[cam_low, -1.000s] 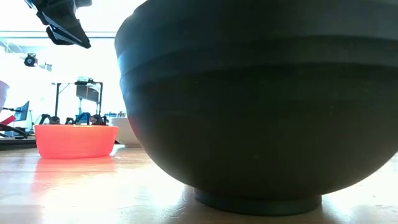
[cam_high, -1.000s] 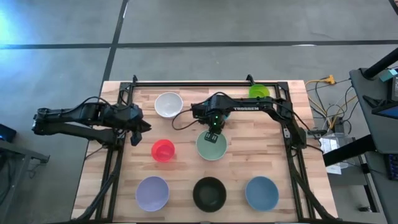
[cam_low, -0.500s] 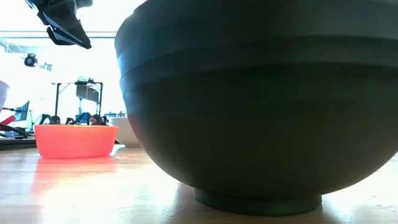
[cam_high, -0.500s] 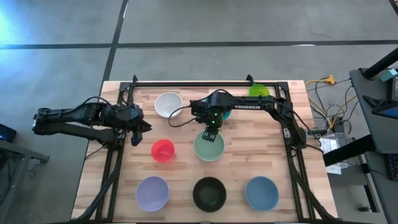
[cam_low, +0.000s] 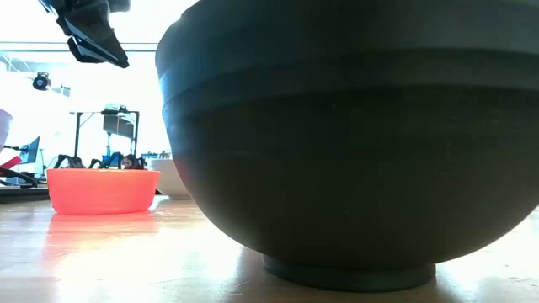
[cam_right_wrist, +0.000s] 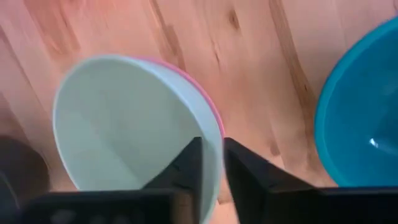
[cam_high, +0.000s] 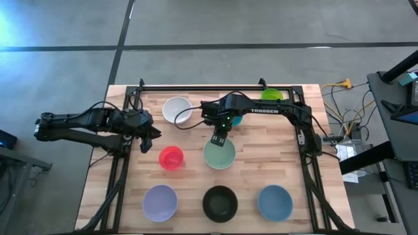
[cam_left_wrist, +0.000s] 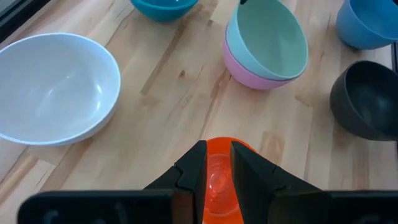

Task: Nest bowls inside each other
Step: Stack the light green bowl on the pink bowl

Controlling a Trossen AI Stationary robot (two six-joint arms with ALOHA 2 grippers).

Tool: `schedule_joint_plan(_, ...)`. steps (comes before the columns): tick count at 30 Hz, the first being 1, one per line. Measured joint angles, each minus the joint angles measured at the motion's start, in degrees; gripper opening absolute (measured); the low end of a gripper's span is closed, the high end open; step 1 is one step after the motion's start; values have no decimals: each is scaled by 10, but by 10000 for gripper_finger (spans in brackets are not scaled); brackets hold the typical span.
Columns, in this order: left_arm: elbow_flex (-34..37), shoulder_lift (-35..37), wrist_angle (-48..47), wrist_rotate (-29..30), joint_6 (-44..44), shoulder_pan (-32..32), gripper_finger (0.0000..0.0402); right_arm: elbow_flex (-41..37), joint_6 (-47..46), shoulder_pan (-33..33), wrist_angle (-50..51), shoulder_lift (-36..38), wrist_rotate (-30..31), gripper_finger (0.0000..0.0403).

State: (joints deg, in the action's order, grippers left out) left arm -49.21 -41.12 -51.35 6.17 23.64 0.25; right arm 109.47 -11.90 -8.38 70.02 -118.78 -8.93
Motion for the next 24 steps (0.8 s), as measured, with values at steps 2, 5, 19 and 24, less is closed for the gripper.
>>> schedule_joint_plan(2,0,-6,-1,0,0,0,56,0,1,0,-6,-2,0,20)
schedule_joint_plan(5,0,-14,-1,0,0,0,56,-1,4,0,-5,-5,0,13)
schedule_joint_plan(19,0,-23,-1,0,0,0,56,-4,27,0,-4,-14,-2,9)
schedule_joint_plan(24,0,-14,-1,0,0,0,56,-4,30,1,-35,-14,-18,9)
